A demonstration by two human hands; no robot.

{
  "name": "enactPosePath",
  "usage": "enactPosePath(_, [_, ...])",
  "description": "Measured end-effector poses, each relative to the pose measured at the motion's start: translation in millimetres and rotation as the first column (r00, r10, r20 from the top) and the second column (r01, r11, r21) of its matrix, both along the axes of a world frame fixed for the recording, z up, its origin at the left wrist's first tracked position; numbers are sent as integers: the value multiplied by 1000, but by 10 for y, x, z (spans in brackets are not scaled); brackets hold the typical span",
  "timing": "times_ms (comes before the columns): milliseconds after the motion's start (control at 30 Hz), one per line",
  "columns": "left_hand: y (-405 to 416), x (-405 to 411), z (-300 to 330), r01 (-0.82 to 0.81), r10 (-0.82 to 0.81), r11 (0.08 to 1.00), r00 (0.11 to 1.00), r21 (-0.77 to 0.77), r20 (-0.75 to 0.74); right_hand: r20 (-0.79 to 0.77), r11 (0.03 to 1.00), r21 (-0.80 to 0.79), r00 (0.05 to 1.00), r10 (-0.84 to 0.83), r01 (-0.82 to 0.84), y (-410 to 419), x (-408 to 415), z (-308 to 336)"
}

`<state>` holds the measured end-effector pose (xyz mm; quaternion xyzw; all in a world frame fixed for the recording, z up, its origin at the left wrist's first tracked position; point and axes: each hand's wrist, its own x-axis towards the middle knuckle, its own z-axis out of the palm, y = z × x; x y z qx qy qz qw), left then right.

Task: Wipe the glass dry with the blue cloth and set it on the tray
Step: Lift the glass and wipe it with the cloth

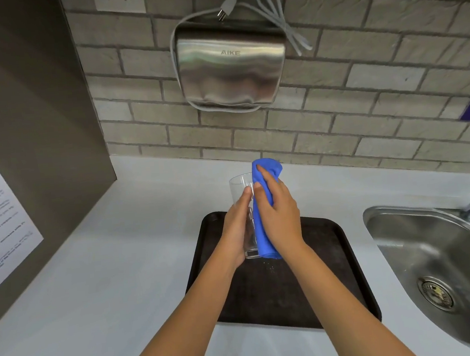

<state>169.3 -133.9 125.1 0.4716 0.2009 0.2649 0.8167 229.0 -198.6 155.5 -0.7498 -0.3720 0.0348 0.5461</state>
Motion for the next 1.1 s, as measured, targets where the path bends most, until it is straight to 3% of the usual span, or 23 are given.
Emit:
enactPosePath(133, [38, 57, -121, -164, 172, 983, 980, 87, -100, 228, 991, -94, 971, -70, 93, 3, -55, -151])
enactPosePath(233, [21, 93, -148, -165, 182, 976, 977, 143, -114, 318, 985, -105, 944, -94, 134, 25, -69, -232])
enactPosePath(333, [23, 103, -119, -117, 130, 983, 987, 140, -93, 233, 995, -45, 970, -72, 84, 12, -55, -201])
enactPosePath(500, [37, 53, -50, -18, 21, 998, 999, 68, -34, -166, 993, 111, 986, -30, 49, 18, 76, -136])
enactPosePath(567, [46, 58, -56, 0, 2, 998, 1000, 57, -24, -235, 993, 112, 972, -17, 45, 6, 107, -136])
enactPosePath(800, [117, 102, -100, -70, 70, 998, 996, -5, -52, -272, 999, 37, 962, -12, 23, -73, 64, -370])
enactPosePath(1100, [165, 187, -413, -28, 80, 964, 979, 264, -189, -58, 954, -265, 985, -163, 143, -382, 177, -771])
